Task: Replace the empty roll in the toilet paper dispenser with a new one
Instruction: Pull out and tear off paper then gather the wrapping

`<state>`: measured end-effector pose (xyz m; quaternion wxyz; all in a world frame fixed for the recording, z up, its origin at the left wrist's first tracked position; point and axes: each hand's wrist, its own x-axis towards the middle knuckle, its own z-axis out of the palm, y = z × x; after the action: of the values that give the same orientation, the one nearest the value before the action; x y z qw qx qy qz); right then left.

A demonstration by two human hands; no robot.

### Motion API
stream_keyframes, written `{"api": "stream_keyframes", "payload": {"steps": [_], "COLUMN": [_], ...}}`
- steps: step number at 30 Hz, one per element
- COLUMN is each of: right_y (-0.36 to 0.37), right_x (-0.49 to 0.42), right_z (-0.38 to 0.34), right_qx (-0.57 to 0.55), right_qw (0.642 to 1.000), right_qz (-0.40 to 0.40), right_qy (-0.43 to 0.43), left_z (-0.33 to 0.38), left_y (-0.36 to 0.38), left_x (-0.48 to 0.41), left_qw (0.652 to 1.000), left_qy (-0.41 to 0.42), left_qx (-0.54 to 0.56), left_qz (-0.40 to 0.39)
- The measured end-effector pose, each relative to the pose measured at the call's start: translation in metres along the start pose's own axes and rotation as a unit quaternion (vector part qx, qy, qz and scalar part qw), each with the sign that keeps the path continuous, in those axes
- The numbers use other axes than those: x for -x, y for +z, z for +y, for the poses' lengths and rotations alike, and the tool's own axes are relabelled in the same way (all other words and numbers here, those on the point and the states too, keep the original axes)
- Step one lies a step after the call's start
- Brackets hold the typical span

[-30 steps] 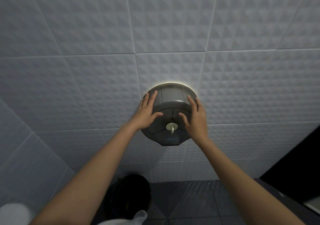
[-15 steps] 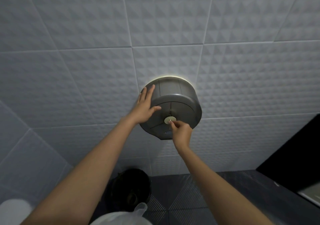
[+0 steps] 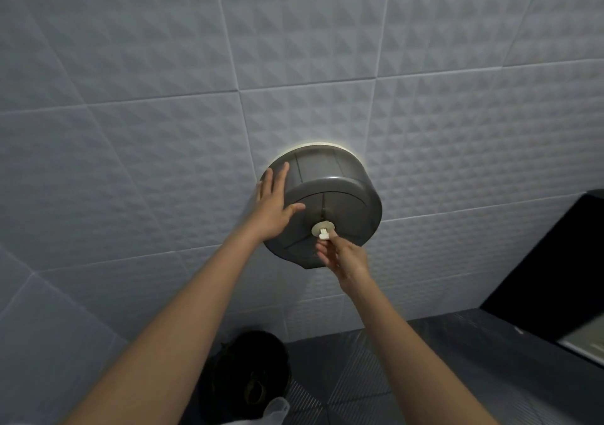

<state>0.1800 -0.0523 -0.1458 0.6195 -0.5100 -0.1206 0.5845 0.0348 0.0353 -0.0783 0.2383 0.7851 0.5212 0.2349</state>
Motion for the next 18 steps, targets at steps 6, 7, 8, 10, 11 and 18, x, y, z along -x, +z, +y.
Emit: {"api": "stream_keyframes", "payload": {"steps": [6,7,8,10,11,18], "right_y": [-0.045,-0.054,-0.062,-0.076,-0.080,-0.084], "right_x": [0.001,-0.003,-0.011,-0.028,-0.037,-0.088], "right_z": [0.033,0.038,0.042,0.048,0.049,0.035], "right_qx": [0.119,0.147,0.174,0.219,0.233,0.180], "right_qw": [0.985,0.978,0.972,0.960,0.958,0.951], "right_qz": [0.089,0.098,0.100,0.100,0.092,-0.067], "right_qy": [-0.092,-0.108,-0.124,-0.140,-0.143,-0.243], "left_z": [-0.007,-0.010,-0.014,-0.025,-0.032,-0.074], "left_y": [0.007,0.012,0.020,0.039,0.051,0.133], "left_x": [0.004,0.010,0.015,0.025,0.029,0.047], "left_qw": [0.999,0.996,0.990,0.975,0.965,0.900], "left_qy": [0.020,0.031,0.044,0.056,0.051,-0.046], "left_qx": [0.014,0.030,0.052,0.103,0.133,0.322], "left_qz": [0.049,0.083,0.123,0.189,0.220,0.291]}}
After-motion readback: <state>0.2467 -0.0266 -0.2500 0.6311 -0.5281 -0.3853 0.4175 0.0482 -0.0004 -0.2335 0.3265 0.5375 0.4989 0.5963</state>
